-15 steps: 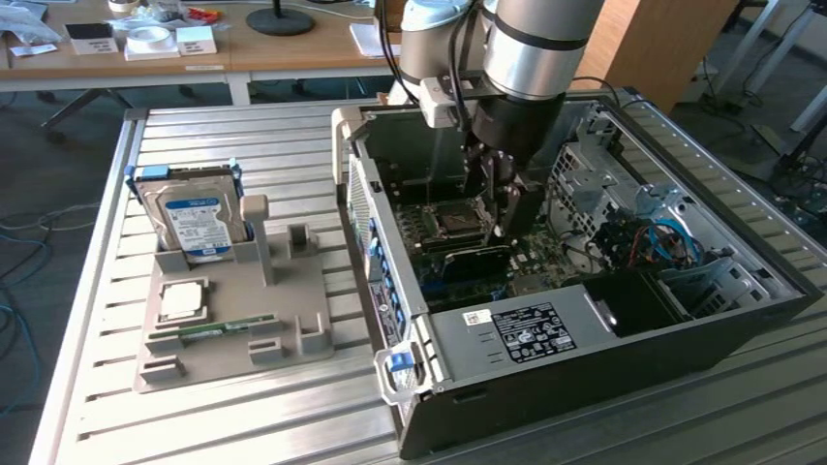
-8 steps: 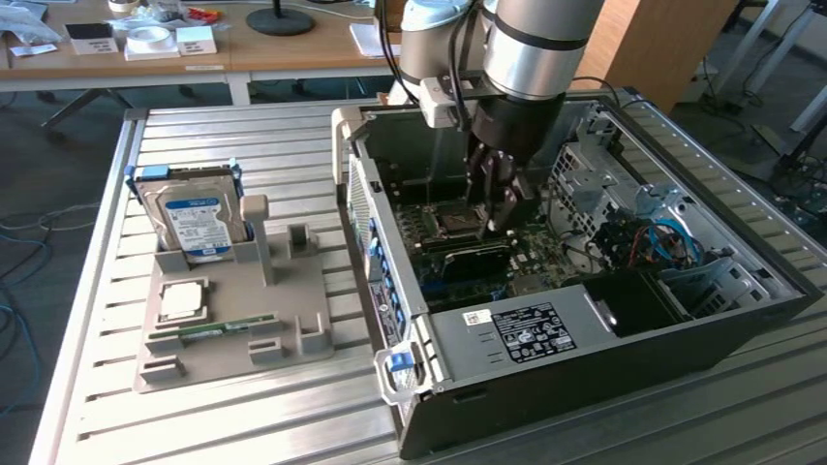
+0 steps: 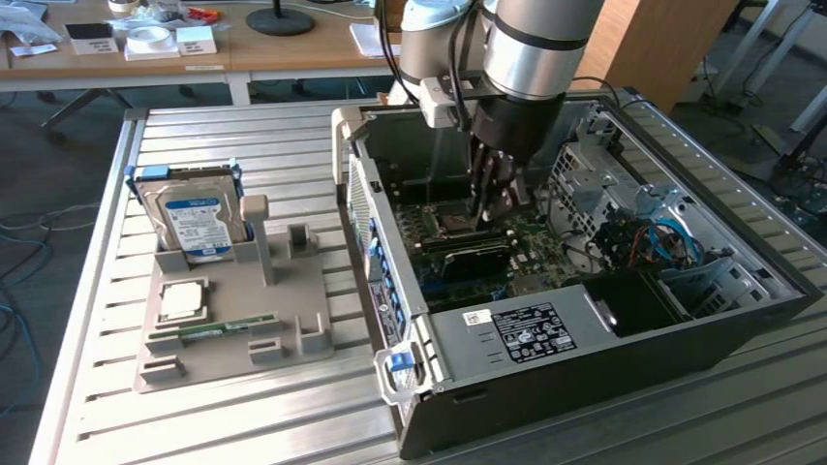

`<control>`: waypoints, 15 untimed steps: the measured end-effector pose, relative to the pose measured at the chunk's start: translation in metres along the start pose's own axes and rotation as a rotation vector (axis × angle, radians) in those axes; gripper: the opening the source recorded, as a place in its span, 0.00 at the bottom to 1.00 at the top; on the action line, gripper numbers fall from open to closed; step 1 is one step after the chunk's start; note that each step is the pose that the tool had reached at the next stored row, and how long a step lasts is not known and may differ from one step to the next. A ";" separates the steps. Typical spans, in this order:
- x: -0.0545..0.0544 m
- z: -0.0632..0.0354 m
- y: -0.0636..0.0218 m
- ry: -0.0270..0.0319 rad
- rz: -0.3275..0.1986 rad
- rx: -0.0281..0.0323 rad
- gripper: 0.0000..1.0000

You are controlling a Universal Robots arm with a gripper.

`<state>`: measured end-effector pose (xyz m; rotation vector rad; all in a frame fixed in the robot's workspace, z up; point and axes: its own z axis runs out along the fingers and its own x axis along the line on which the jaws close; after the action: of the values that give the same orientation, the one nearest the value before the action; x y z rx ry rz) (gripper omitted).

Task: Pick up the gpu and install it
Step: 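Press down on the gpu until it lock into place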

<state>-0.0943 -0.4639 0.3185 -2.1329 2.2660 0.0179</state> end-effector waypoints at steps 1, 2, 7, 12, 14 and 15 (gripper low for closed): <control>0.000 0.0000 0.0000 -0.0001 0.000 0.0000 0.28; 0.000 0.0000 0.0000 -0.0001 0.000 0.0000 0.22; 0.000 0.0000 0.0000 -0.0001 0.000 0.0000 0.11; 0.000 0.0000 0.0000 -0.0001 0.000 0.0000 0.11; 0.000 0.0003 0.0000 -0.0001 0.000 0.0000 0.11; 0.000 0.0013 0.0000 -0.0001 0.000 0.0000 0.11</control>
<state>-0.0943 -0.4640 0.3172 -2.1329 2.2659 0.0179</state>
